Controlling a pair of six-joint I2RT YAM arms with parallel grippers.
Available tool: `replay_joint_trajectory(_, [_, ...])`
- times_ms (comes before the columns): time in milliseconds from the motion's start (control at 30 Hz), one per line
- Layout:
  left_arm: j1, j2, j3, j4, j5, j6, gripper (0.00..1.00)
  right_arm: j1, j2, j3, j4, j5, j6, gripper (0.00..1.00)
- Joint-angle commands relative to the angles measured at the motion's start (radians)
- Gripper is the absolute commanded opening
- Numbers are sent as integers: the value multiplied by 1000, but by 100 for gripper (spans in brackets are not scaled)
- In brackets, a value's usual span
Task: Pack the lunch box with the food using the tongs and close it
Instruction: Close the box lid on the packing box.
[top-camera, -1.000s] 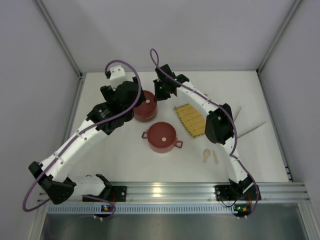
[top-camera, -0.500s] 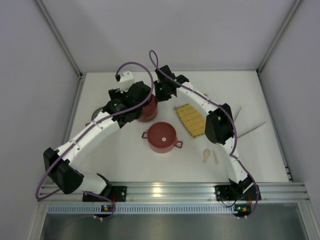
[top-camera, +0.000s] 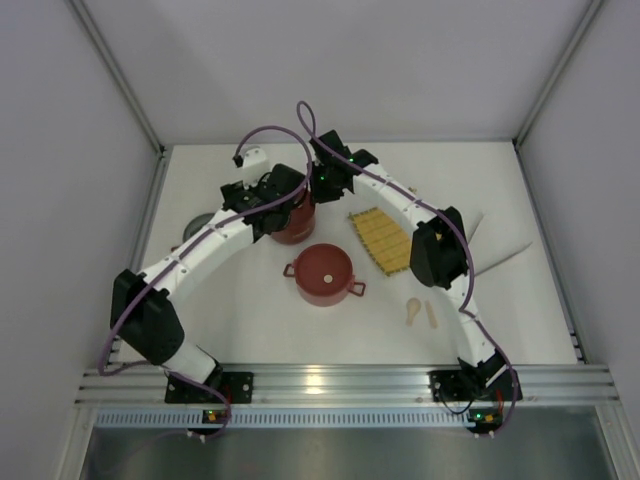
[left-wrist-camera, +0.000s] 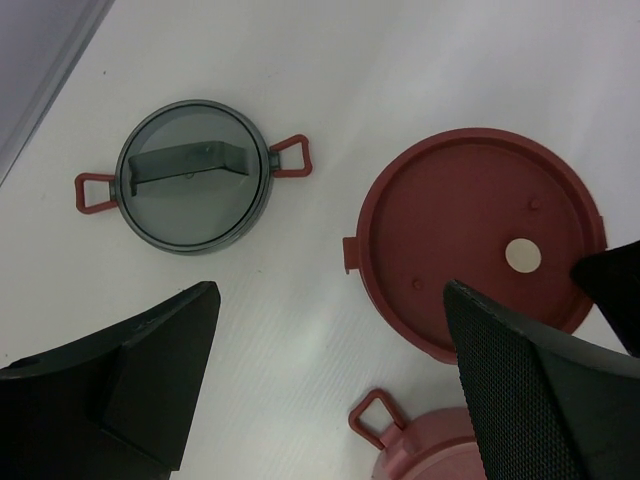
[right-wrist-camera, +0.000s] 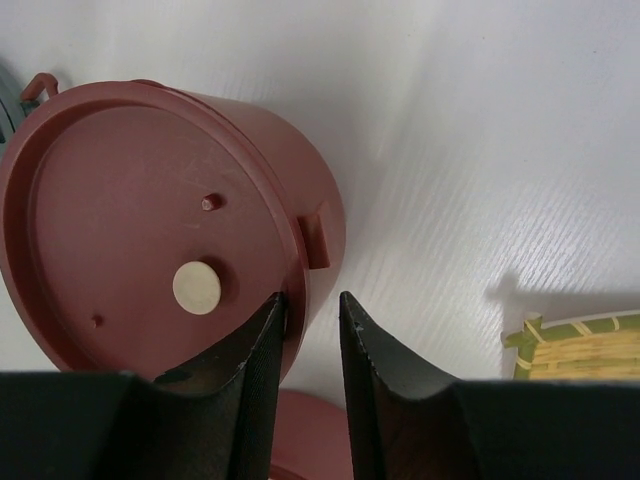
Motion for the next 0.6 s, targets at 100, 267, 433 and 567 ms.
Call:
replay_joint_trajectory(100, [39,82,-41,56,7,-76,99,-10,-25,-11,-96,71,-41,29])
replay_joint_trajectory(267, [76,128,-47,84,47,-82,99,-16,-34,-39,-99,82,-51,29])
replay_joint_trajectory(433, [106,154,-67,121,87,-76,98,-29,-53,-57,-99,94,-62,30])
replay_joint_trajectory(567, [125,177,-78,141,105,-70,98,-33,-53,-52,-102,97,-67,30])
